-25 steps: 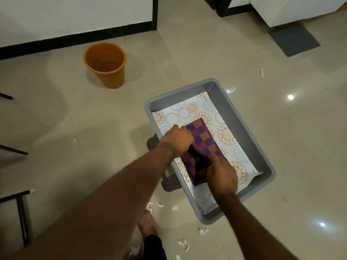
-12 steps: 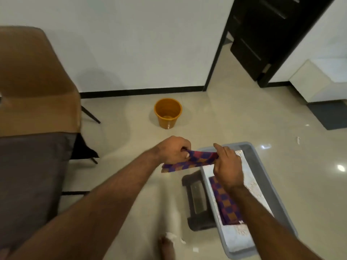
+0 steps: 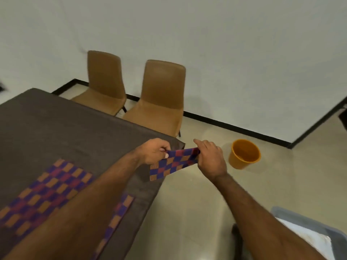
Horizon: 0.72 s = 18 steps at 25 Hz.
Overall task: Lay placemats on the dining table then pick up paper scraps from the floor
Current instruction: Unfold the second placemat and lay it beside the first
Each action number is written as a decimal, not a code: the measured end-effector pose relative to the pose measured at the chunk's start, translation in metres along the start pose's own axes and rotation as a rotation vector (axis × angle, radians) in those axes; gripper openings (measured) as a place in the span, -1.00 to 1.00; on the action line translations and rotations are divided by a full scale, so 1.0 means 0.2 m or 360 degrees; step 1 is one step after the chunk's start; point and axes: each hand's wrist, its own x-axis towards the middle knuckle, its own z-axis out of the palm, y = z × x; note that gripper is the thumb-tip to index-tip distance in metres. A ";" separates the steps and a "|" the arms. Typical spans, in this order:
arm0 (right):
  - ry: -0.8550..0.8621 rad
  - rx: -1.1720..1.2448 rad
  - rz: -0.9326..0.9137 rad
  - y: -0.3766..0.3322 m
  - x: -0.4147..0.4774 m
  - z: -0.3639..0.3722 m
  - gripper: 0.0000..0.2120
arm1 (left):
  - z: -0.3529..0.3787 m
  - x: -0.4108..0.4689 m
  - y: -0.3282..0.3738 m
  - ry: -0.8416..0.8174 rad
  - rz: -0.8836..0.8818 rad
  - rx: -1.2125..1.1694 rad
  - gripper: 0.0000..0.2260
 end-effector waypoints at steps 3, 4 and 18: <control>-0.0048 0.0047 -0.0268 -0.34 0.14 0.06 -0.61 | -0.15 -0.26 -0.24 0.0165 -0.0203 -0.0102 -0.88; -0.0075 0.0053 -0.0348 -0.45 0.18 0.08 -0.61 | -0.18 -0.35 -0.32 0.0215 -0.0266 -0.0136 -0.86; -0.0687 -0.0014 -0.0934 -0.87 0.71 0.37 -0.52 | 0.02 -0.47 -0.78 0.0427 -0.0867 -0.0991 -0.86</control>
